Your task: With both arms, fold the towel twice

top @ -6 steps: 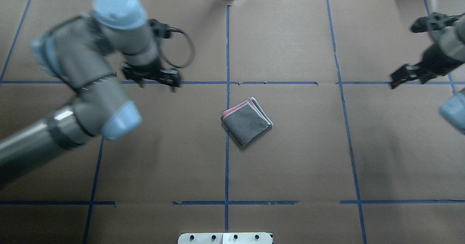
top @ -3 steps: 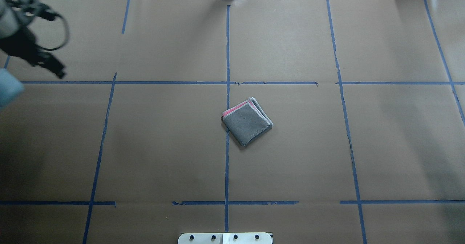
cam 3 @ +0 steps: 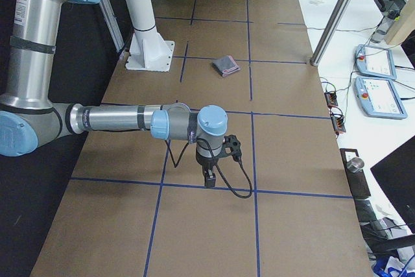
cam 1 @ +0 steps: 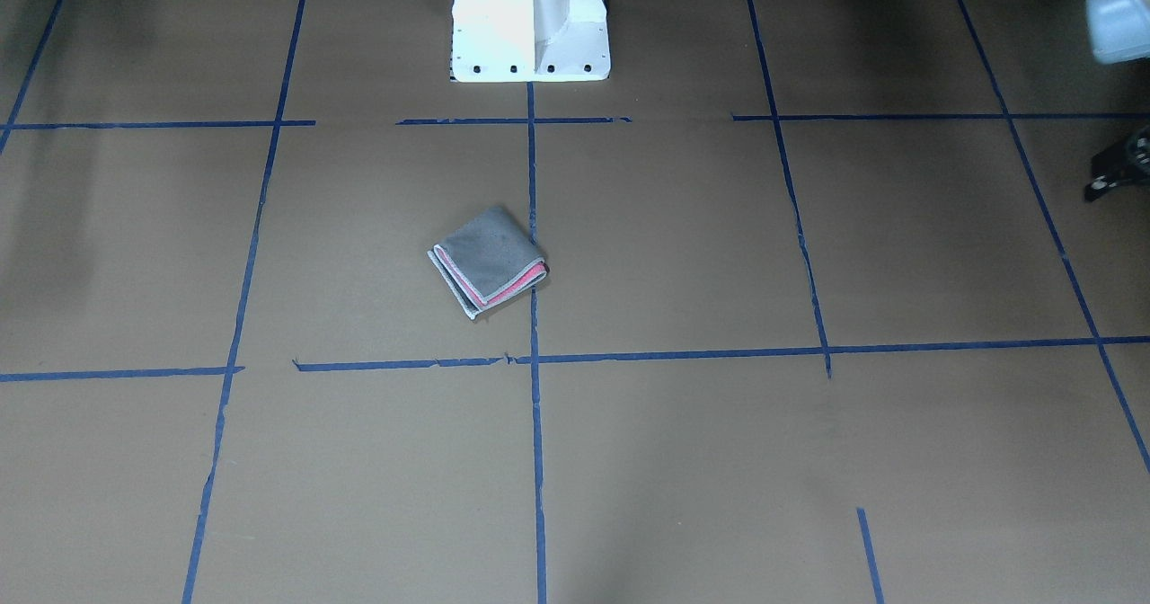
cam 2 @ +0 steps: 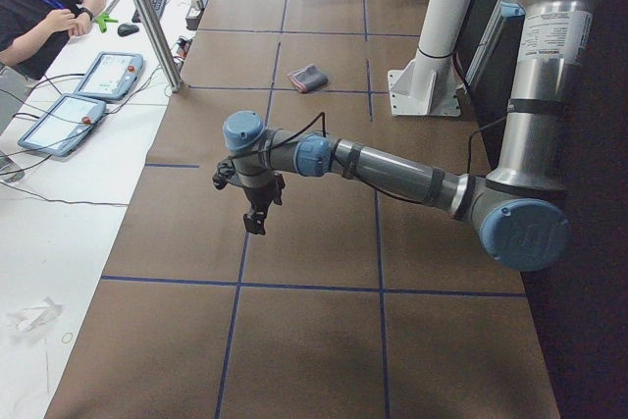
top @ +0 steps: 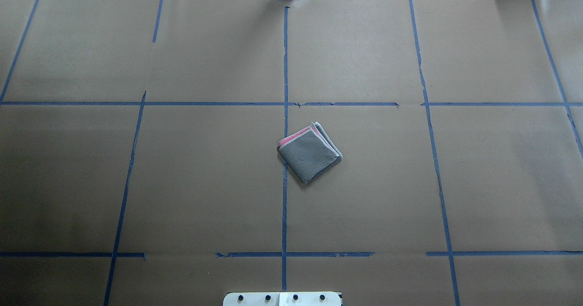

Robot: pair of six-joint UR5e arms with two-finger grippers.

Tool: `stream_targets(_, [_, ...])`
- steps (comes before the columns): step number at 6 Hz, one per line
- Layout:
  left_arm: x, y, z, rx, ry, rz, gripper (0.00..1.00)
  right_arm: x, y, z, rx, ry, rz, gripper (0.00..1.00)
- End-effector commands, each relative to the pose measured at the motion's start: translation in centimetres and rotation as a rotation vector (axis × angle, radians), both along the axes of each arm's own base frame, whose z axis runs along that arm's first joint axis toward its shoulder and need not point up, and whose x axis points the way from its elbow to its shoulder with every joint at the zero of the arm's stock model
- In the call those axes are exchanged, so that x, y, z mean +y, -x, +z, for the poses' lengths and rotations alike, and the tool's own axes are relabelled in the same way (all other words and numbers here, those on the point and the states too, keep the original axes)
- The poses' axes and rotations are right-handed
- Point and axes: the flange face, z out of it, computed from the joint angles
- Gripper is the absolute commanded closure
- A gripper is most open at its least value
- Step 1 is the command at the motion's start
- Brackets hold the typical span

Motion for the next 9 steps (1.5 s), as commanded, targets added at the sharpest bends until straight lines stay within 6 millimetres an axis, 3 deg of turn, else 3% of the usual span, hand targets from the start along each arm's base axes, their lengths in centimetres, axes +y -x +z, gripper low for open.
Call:
stream_targets(1, [1.6,1.5,1.7,-0.008,0.025,-0.02,0.0,0.4,0.0,0.7,-0.019,0.018,0.003,0.0])
stream_targets(2, [2.0,1.6,3.5,-0.007,0.086,-0.041,0.0,0.4,0.0,0.7,-0.02,0.018,0.003,0.0])
stream_targets(4, [1.5,1.5,2.4,-0.018,0.057,-0.04,0.0,0.3,0.0,0.5,-0.02,0.015,0.003,0.0])
stream_targets(6, [2.1,1.4,4.2,-0.024,0.1,-0.037,0.0,0.3,0.0,0.5,-0.02,0.015,0.003,0.0])
stream_targets(9, [2.3,1.4,4.4,-0.025,0.106,-0.037,0.0,0.3,0.1,0.6,-0.031,0.02,0.005,0.0])
